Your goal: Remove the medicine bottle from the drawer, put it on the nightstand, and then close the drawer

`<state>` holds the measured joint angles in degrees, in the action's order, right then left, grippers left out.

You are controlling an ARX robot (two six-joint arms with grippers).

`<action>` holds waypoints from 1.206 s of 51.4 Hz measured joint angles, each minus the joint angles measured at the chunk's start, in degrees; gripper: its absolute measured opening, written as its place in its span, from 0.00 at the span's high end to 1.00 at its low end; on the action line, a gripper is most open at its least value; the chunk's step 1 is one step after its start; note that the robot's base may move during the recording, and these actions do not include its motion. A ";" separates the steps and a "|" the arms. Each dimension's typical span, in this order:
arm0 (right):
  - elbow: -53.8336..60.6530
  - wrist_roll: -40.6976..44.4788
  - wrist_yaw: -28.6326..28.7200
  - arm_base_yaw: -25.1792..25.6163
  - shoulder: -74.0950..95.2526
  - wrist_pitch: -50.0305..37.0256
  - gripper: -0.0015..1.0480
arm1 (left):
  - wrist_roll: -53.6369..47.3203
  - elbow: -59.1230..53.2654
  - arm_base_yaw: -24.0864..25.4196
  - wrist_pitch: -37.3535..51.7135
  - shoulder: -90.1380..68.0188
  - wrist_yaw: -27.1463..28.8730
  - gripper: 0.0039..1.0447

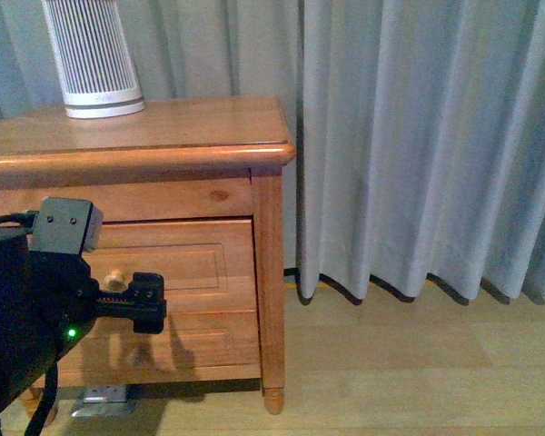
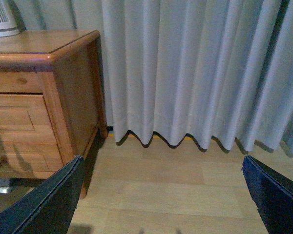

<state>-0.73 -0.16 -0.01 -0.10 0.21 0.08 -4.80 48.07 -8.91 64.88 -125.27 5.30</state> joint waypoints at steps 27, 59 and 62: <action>0.00 0.00 0.00 0.00 0.00 0.00 0.07 | -4.39 10.78 4.11 0.39 -9.99 -2.73 0.06; 0.00 0.00 0.00 0.00 0.00 0.00 0.07 | -0.26 17.92 4.17 -7.30 -13.86 -3.85 0.29; 0.00 0.00 0.00 0.00 0.00 0.00 0.07 | 0.11 18.08 4.26 -7.30 -13.86 -3.63 0.41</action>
<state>-0.73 -0.16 -0.01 -0.10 0.21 0.08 -4.69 66.15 -4.64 57.58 -139.13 1.67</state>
